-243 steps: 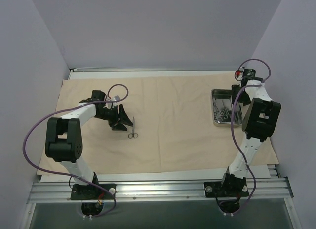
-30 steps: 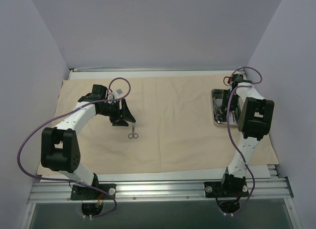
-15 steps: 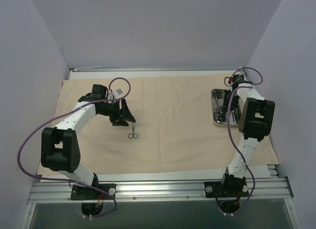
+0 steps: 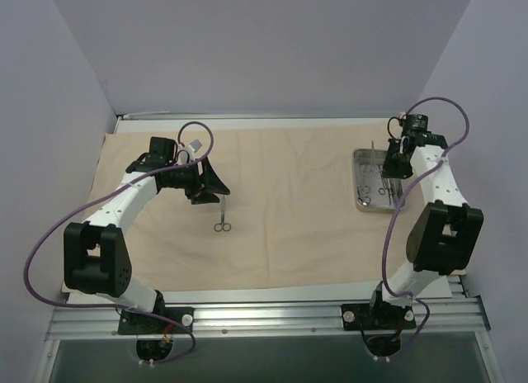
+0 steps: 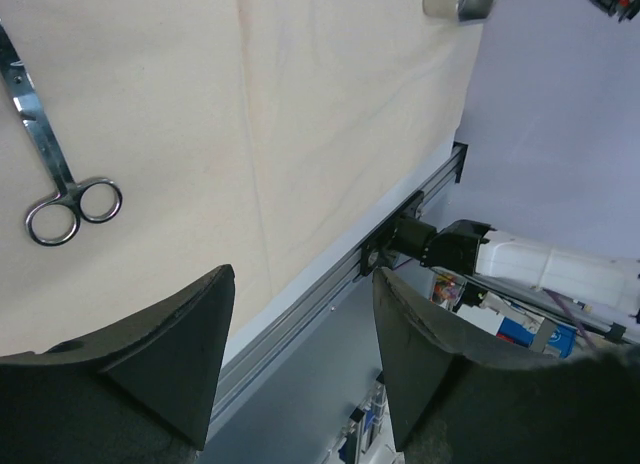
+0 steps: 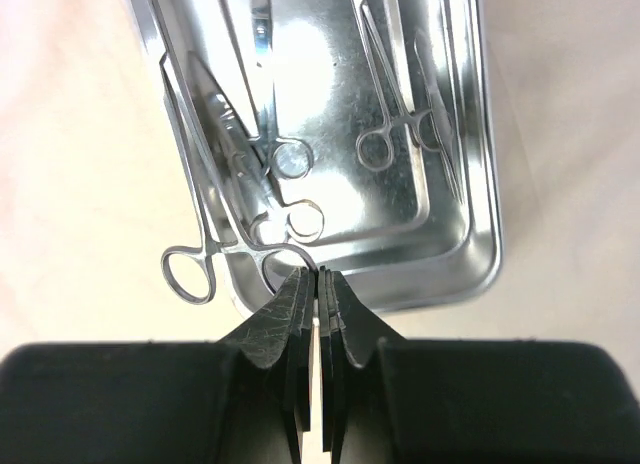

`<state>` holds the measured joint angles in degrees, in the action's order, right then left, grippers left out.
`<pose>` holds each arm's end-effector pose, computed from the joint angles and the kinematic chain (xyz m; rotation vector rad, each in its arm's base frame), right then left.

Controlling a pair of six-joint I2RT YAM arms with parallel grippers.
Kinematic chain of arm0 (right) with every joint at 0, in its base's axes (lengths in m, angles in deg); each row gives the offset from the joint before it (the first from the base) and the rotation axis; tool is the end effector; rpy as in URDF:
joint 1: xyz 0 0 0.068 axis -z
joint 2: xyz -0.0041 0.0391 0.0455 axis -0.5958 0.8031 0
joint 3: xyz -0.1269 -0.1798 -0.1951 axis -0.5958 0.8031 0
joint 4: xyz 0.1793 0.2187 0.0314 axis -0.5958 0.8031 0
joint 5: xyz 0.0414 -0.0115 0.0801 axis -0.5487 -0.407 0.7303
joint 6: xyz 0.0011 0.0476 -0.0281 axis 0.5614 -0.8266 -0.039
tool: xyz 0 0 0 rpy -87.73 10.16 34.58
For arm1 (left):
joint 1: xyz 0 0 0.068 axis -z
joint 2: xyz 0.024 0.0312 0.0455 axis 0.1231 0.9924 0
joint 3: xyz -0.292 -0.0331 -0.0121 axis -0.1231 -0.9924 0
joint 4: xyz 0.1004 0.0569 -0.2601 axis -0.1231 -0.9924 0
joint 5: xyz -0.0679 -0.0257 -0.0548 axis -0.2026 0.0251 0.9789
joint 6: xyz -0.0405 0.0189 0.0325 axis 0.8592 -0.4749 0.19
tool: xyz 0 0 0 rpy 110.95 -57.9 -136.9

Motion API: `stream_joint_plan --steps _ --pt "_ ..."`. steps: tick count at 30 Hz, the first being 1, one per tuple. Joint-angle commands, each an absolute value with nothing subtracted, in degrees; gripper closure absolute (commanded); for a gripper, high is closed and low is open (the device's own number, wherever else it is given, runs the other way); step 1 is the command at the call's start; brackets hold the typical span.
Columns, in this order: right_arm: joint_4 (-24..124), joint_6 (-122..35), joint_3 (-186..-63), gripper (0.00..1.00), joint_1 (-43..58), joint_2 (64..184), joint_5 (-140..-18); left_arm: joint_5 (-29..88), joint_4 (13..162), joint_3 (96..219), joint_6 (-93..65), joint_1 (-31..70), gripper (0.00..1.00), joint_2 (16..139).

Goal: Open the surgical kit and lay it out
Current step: Pick up the medical item from the container, then place the medical item in the surgical kit.

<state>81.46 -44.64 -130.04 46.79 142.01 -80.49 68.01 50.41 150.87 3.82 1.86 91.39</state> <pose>0.4048 -0.0689 0.2840 0.3365 2.4224 0.1150 0.3301 -0.0794 0.2621 -0.1591 2.6112 -1.2986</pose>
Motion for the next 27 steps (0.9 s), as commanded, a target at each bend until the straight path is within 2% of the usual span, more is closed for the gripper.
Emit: stream_joint_plan --steps 1,6,12,18,27 --pt "84.6 -46.8 -127.5 1.0 45.9 134.7 -80.8 69.9 55.6 152.3 7.7 2.5 0.34 87.7" --pt "85.5 -48.9 -126.8 1.0 43.2 129.1 -76.0 71.3 59.3 152.6 11.8 5.0 0.34 87.1" --pt "78.0 -62.5 -123.0 1.0 30.0 124.0 -69.5 69.0 66.4 153.2 16.4 9.2 0.34 86.0" --pt "70.2 -71.1 -122.1 1.0 19.9 123.7 -67.3 66.5 72.2 153.9 21.9 12.4 0.34 86.6" --pt "60.7 -81.2 -119.4 1.0 14.0 124.5 -65.0 62.2 80.6 151.1 26.6 15.7 0.34 86.0"
